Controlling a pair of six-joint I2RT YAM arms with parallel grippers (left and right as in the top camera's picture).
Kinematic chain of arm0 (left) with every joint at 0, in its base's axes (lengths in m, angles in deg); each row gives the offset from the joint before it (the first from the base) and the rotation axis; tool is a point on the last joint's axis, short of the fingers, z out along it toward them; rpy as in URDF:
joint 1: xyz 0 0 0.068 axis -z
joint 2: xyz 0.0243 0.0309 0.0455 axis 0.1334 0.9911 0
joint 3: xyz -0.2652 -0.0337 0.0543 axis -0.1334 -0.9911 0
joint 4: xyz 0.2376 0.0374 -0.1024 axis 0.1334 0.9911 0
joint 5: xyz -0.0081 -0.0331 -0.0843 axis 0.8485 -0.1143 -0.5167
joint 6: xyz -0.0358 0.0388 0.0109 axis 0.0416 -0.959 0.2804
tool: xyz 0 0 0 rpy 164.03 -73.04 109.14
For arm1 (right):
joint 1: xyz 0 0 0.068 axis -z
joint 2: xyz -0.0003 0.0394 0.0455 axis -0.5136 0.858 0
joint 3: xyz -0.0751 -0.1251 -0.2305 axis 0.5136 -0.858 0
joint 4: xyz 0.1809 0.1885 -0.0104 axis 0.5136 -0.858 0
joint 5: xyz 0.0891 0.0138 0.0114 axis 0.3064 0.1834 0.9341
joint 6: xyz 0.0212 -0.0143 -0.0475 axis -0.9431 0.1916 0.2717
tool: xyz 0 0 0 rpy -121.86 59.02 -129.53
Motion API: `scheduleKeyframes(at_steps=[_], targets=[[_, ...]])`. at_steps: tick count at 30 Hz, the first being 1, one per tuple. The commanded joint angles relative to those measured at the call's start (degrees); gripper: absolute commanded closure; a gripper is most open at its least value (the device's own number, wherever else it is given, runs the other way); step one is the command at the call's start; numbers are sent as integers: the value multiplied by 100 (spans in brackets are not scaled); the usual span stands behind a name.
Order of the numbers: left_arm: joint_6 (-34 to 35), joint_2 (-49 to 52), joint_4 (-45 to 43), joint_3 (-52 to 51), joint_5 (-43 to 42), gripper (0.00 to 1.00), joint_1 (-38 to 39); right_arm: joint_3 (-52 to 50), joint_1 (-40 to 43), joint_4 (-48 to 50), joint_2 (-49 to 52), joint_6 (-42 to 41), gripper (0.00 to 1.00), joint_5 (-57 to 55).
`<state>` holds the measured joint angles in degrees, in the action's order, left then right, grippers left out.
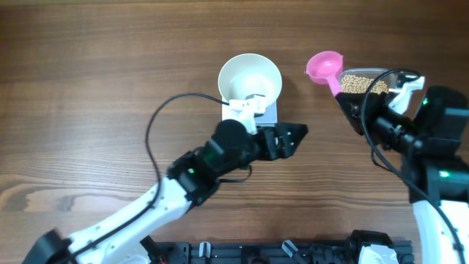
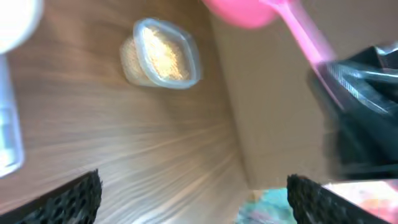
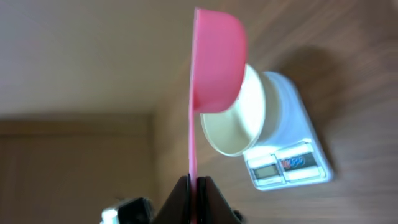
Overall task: Scoop item into bowl and weigh 150g on scale
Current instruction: 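Open the left gripper and carry the scoop right toward the soybean tub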
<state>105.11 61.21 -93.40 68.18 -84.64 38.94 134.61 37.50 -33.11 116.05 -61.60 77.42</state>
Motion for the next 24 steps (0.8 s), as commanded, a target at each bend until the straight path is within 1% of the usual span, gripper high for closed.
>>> scheduleKeyframes(at_steps=[1,2,3,5,9,11,13,17,21,24], targets=[[-1488,-675,1172,201,-136,0,-522,1043,20,-975,70,1556,95,-942],[-1620,-761,1532,271,-131,0,-645,1237,17,-1237,118,1716,95,-1128],[-1825,-894,2151,411,-116,0,-874,1565,20,-1670,221,1934,95,-1482],[-2072,-1062,3053,664,-74,0,-1281,2024,20,-2251,428,2258,95,-1930],[-2227,-1150,4513,1231,-15,0,-2109,2837,17,-3322,1088,3104,95,-2295],[-2227,-1147,5023,1460,-15,0,-2494,3058,17,-3622,1410,3259,95,-2306],[-2225,-1163,5239,1567,-15,0,-2802,3082,17,-3687,1637,3154,96,-2304],[-2227,-1180,5252,1569,-13,0,-3230,3080,20,-3720,1823,2977,96,-2304],[-2225,-1180,5318,1569,-13,0,-3464,3080,20,-3711,1814,2887,96,-2361],[-2225,-1180,5318,1569,-13,0,-3517,3080,17,-3720,1805,2907,96,-2664]])
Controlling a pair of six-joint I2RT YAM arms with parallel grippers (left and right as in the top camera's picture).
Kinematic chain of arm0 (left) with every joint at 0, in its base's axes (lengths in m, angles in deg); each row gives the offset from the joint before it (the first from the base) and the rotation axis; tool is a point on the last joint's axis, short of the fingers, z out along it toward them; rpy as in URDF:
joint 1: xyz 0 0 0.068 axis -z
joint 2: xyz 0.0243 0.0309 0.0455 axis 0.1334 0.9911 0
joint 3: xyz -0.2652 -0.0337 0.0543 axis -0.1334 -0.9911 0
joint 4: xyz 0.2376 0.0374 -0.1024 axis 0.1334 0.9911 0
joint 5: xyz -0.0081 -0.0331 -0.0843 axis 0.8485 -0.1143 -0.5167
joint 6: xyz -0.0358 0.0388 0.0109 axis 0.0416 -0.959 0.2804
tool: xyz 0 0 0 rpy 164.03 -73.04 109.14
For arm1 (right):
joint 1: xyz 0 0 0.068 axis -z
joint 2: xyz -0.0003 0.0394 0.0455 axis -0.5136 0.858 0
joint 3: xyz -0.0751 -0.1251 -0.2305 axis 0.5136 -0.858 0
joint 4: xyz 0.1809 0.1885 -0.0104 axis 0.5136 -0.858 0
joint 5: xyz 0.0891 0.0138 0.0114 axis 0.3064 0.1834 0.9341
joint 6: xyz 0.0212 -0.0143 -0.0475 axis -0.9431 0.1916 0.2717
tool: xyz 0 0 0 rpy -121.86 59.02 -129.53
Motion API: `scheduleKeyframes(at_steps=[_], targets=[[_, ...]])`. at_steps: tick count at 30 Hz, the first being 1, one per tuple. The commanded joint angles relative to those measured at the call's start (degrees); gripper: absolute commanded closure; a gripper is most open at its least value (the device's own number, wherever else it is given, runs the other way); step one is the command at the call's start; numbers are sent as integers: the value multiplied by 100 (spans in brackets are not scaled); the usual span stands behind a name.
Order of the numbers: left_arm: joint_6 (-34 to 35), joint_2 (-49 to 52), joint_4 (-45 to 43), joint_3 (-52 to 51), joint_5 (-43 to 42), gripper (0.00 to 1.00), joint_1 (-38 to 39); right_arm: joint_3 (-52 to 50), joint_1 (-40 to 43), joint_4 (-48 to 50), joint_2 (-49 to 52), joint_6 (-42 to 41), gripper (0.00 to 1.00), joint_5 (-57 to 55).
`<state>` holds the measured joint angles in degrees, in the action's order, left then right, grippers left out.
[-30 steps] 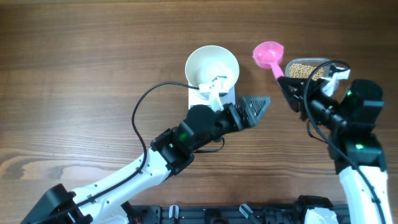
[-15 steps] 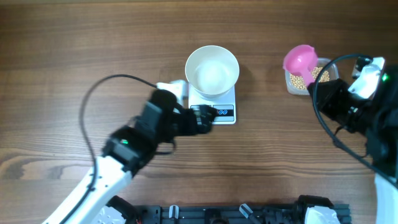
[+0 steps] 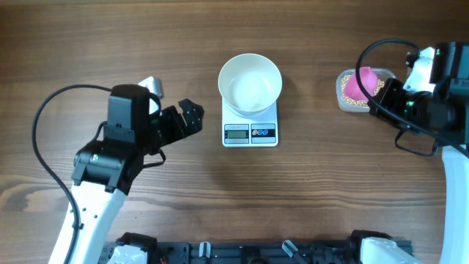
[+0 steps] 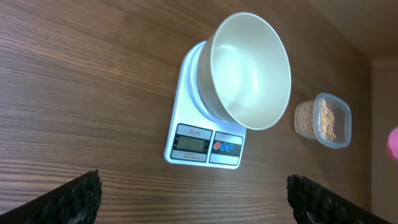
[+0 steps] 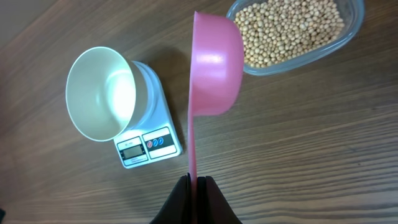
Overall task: Scoop item into bowl and weigh 150g on scale
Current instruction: 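Open the left gripper and carry the scoop right toward the soybean tub, then lower the scoop into the soybean tub with the right gripper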
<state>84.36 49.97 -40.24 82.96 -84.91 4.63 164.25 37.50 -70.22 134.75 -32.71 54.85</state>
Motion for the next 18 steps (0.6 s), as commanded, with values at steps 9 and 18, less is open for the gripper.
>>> scheduleKeyframes(at_steps=[9,18], targets=[[-160,-55,-26,92,15,0,-85,114,17,160,-63,780,96,-2347],[-844,-55,170,92,1567,0,-85,107,17,765,-39,894,96,-2743]])
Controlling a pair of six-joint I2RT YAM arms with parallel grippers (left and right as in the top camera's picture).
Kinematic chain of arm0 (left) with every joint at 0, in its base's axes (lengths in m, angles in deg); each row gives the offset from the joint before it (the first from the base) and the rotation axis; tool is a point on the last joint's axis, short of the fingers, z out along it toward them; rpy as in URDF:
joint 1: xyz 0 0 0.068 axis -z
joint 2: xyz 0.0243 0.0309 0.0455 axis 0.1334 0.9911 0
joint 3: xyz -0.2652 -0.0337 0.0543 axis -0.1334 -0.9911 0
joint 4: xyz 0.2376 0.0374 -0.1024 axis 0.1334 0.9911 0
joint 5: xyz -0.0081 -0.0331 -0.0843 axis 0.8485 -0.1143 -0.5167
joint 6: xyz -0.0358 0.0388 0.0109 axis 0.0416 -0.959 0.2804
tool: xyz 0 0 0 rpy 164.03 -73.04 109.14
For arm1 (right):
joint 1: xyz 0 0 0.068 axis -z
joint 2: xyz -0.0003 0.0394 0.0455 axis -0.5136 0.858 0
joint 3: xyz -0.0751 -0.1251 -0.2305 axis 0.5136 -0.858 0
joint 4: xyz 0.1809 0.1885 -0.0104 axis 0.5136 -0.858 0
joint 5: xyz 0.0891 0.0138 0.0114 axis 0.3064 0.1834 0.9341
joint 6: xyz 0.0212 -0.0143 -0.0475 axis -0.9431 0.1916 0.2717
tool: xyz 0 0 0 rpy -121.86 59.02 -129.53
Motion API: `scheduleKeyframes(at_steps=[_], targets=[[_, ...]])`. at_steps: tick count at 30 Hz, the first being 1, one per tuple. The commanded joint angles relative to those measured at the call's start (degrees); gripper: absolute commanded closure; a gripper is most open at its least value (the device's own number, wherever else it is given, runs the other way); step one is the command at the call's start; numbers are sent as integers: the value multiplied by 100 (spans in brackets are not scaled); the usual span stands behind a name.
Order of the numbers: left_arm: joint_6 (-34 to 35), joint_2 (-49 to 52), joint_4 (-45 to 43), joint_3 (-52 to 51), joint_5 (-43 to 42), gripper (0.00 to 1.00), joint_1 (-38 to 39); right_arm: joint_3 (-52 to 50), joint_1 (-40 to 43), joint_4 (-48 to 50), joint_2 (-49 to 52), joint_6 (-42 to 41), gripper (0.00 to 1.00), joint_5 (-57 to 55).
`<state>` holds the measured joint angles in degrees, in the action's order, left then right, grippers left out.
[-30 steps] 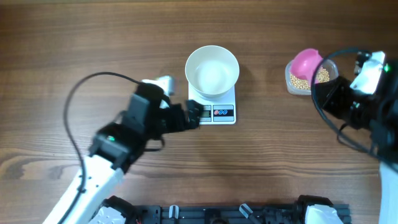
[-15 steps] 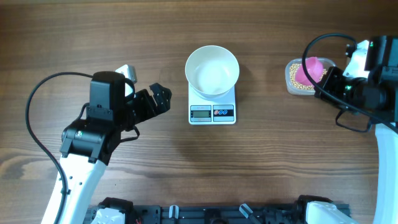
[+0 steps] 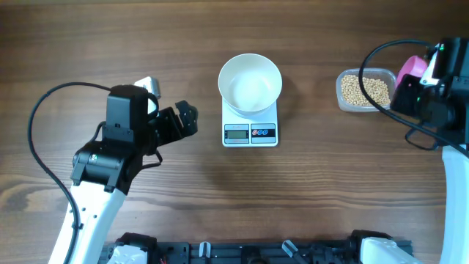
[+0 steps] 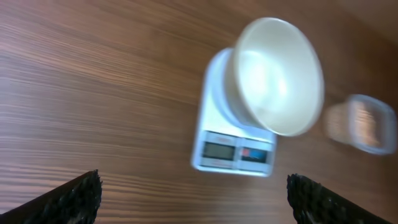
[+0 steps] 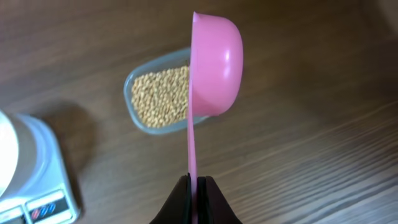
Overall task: Scoop item into bowl and weigh 150g on scale
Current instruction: 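Lower the scoop into the soybean tub with the right gripper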
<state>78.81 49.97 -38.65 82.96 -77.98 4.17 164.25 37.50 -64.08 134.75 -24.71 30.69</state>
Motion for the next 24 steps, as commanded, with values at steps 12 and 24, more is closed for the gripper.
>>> scheduleKeyframes(at_steps=[12,24], targets=[[-348,76,114,90,1561,0,-39,-352,13,844,269,2181,96,1390],[-345,85,118,90,1572,0,-39,-354,13,1300,999,2205,96,691]])
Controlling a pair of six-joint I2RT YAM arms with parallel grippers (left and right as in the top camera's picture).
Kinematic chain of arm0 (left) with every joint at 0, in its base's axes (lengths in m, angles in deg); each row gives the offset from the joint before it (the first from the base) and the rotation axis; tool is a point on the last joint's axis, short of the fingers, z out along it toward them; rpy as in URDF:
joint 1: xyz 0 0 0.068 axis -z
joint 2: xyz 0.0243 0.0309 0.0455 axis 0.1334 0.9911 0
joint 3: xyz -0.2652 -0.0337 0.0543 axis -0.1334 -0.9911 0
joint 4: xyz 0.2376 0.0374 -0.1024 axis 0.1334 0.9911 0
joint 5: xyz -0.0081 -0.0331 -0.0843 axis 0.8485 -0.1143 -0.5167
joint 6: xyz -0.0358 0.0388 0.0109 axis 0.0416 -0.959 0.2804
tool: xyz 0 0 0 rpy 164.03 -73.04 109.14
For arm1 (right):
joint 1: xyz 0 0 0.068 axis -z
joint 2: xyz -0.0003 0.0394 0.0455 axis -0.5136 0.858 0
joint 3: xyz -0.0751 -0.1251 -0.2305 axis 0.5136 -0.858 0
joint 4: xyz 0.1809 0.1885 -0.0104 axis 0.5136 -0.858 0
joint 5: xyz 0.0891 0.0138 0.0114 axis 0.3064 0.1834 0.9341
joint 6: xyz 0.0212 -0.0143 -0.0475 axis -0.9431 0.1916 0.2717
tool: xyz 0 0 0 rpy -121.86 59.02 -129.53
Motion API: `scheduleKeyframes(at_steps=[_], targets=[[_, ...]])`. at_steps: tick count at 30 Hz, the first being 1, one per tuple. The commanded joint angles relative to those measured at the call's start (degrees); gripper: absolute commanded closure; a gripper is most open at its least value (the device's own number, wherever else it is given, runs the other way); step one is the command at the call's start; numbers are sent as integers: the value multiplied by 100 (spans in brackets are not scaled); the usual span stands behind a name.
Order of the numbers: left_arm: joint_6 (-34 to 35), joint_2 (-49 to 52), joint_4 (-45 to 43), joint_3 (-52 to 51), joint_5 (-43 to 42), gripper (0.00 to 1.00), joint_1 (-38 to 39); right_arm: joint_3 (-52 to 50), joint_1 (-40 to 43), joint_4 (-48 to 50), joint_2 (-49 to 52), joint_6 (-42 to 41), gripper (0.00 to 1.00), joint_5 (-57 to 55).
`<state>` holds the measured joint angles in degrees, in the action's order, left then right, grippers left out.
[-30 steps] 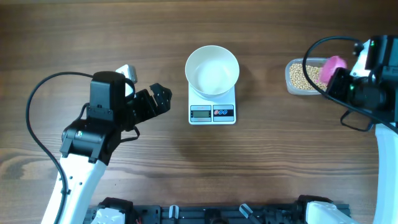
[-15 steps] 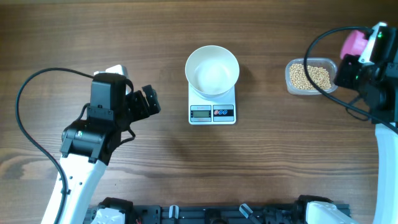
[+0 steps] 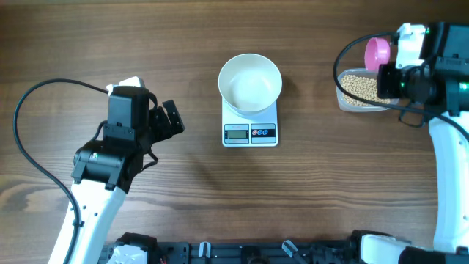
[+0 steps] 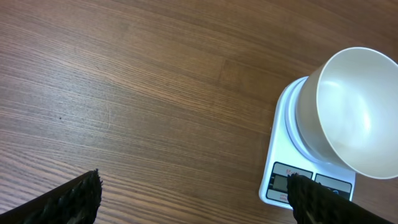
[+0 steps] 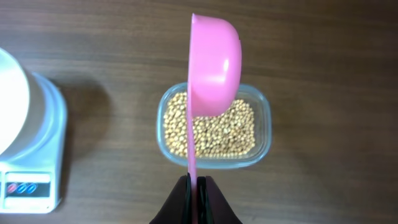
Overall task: Scoop item into bowl and weigh 150g on scale
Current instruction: 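Lower the scoop into the soybean tub with the right gripper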
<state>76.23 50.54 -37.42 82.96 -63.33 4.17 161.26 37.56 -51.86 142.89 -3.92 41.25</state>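
Note:
An empty white bowl (image 3: pixel 250 81) sits on the white scale (image 3: pixel 250 132) at the table's middle. A clear tub of soybeans (image 3: pixel 359 89) stands to the right of it. My right gripper (image 5: pixel 193 182) is shut on the handle of a pink scoop (image 5: pixel 213 61), whose cup hangs on edge above the tub of soybeans (image 5: pixel 214 129). My left gripper (image 3: pixel 170 120) is open and empty over bare wood left of the scale (image 4: pixel 311 165); its fingertips (image 4: pixel 71 200) show at the lower corners of the left wrist view.
The wooden table (image 3: pixel 110 44) stretches bare round these things. Black cables loop from both arms, one on the left (image 3: pixel 29 110) and one on the right (image 3: pixel 352 44). A black rail (image 3: pixel 249 253) runs along the front edge.
My right gripper has brought the pink scoop leftward, from beyond the tub's right end to above the tub. The left gripper has drawn a little further left from the scale.
First my left gripper reached past the scale's right side while the right held the scoop by the tub. Then the left arm stood back on the left and the scoop was over the beans. The scoop then hung right of the tub, and now hangs over it.

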Motion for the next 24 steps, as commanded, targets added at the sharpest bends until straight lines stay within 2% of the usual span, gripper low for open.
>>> scheduleKeyframes(at_steps=[1,10,18,24], targets=[[-87,28,-2,90,107,0,-39,-55,7,74,247,125,96,-428],[-87,28,-4,90,107,0,-39,-55,7,61,518,74,96,-997],[-87,28,-4,90,107,0,-39,-55,7,-83,518,-555,96,-1110],[-87,28,-4,90,107,0,-39,-55,7,-133,564,-129,96,-1110]])
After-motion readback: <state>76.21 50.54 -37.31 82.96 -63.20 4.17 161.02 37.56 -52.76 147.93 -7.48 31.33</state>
